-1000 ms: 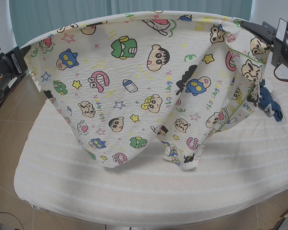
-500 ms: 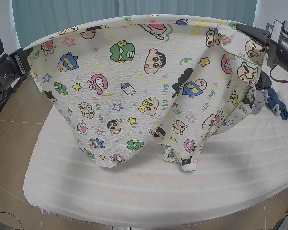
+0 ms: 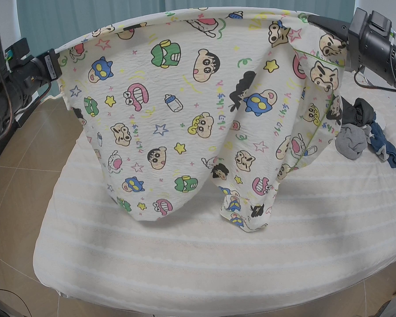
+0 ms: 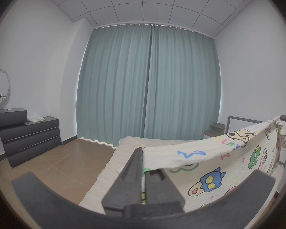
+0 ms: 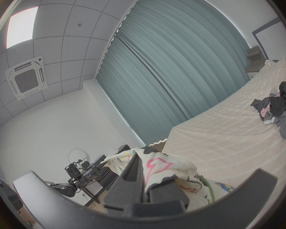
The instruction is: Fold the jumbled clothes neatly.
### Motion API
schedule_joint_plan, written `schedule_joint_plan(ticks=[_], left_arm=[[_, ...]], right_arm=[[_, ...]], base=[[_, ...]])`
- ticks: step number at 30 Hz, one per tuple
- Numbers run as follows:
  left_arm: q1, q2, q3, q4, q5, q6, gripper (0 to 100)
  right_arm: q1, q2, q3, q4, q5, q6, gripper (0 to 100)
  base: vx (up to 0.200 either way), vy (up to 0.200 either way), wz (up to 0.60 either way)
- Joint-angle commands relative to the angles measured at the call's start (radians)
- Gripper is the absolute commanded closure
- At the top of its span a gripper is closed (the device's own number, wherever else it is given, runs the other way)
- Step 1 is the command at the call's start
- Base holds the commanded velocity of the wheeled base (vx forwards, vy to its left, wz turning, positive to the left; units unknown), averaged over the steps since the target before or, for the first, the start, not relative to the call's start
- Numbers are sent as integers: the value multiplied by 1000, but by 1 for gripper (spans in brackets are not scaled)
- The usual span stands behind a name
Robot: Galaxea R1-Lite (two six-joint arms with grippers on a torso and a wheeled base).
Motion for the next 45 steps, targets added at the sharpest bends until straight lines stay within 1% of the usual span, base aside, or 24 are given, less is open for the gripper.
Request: schedule_joint_plan(ticks=[1, 6, 10, 14, 17, 18, 22, 23, 24, 25, 26, 27, 28, 30, 31, 32, 33, 35, 36, 37, 39, 41, 42, 45], left_arm=[[18, 219, -290, 114, 1, -17, 100], [35, 446, -666, 182, 10, -34, 100], [52, 587, -859, 197, 10, -34, 100], [64, 779, -859, 246, 13, -34, 100], [72, 889, -859, 260, 15, -34, 100], [78, 966, -859, 262, 16, -34, 100], [91, 1021, -859, 269, 48, -49, 100], [91, 1021, -859, 269, 48, -49, 100], [93, 1005, -859, 312, 64, -98, 100], [93, 998, -859, 323, 64, -107, 100], [93, 935, -859, 424, 62, -158, 100], [93, 929, -859, 436, 62, -161, 100], [91, 868, -859, 584, 41, -193, 100], [91, 817, -859, 716, -25, -208, 100], [91, 817, -859, 716, -25, -208, 100], [91, 765, -859, 823, -76, -215, 100], [91, 761, -859, 832, -79, -215, 100], [87, 685, -859, 989, -139, -221, 100], [87, 678, -859, 1004, -148, -221, 100], [84, 650, -859, 1082, -183, -221, 100], [79, 609, -859, 1202, -235, -224, 100], [79, 601, -859, 1228, -248, -222, 100], [78, 564, -859, 1374, -335, -222, 100], [76, 547, -859, 1479, -383, -221, 100]], right_arm=[[-55, 203, -219, 8, -1, 0, 100], [-102, 369, -459, 3, 3, 1, 100], [-119, 470, -611, -3, -1, -2, 100], [-142, 593, -661, -4, -10, -2, 100], [-148, 673, -661, -4, -40, -2, 100], [-147, 731, -661, -6, -73, -2, 100], [-139, 737, -661, -4, -120, -33, 100], [-139, 737, -661, -4, -120, -33, 100], [-141, 657, -661, -12, -96, -74, 100], [-141, 640, -661, -15, -85, -77, 100], [-141, 551, -560, -15, 7, -88, 100], [-141, 544, -545, -15, 16, -88, 100], [-145, 467, -400, -10, 99, -112, 100], [-150, 421, -308, -6, 116, -143, 100], [-150, 421, -308, -6, 116, -143, 100], [-164, 389, -232, -4, 134, -164, 100], [-165, 386, -227, -3, 138, -166, 100], [-177, 324, -143, 20, 203, -181, 100], [-179, 320, -137, 25, 211, -181, 100], [-177, 291, -98, 60, 240, -184, 100], [-171, 265, -52, 98, 253, -200, 100], [-170, 263, -43, 98, 254, -204, 100], [-167, 258, 5, 97, 254, -223, 100], [-148, 235, 52, 95, 256, -230, 100]], base=[[0, 0, 0], [0, 0, 0], [0, 0, 0], [0, 0, 0], [0, 0, 0], [0, 0, 0], [0, 0, 0], [0, 0, 0], [0, 0, 0], [0, 0, 0], [0, 0, 0], [0, 0, 0], [0, 0, 0], [0, 0, 0], [0, 0, 0], [0, 0, 0], [0, 0, 0], [0, 0, 0], [0, 0, 0], [0, 0, 0], [0, 0, 0], [0, 0, 0], [0, 0, 0], [0, 0, 0]])
